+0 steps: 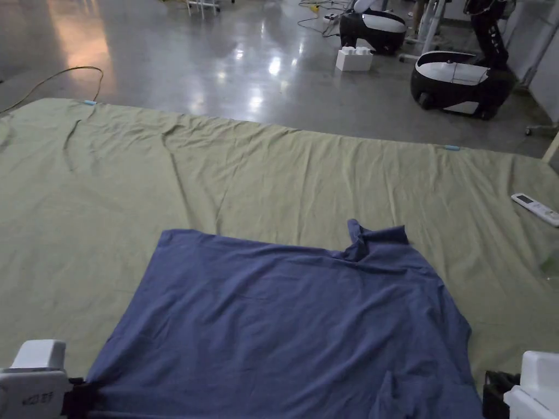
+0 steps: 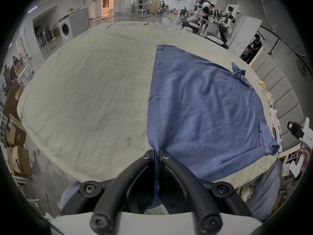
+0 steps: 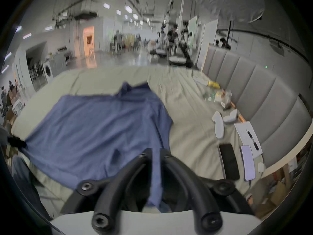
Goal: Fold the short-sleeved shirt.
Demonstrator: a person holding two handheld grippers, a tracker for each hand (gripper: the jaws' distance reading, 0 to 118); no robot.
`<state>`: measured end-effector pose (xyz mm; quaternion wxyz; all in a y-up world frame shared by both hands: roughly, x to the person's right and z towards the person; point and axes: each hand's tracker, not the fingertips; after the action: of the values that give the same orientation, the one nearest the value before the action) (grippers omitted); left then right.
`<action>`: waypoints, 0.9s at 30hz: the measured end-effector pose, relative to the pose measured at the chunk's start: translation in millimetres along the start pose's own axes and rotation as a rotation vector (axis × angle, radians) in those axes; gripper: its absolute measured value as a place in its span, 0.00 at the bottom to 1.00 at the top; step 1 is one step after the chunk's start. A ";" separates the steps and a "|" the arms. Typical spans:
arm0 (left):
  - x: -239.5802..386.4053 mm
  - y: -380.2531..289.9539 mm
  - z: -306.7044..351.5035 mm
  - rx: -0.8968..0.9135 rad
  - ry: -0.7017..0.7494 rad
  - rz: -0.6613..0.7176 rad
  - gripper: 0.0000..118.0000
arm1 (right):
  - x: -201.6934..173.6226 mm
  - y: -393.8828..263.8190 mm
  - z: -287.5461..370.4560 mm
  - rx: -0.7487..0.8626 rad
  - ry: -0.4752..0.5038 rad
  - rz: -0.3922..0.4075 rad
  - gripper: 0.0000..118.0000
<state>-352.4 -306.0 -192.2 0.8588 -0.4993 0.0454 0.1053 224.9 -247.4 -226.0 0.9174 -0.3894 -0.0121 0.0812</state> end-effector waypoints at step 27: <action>10.3 0.6 -4.1 -0.022 0.028 -0.021 0.04 | 8.4 -64.9 -79.4 -0.384 0.045 -0.021 0.07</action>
<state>-342.4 -307.8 -196.6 0.8535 -0.5107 0.0510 0.0897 249.0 -347.0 -235.2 0.8271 -0.5588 -0.0107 0.0589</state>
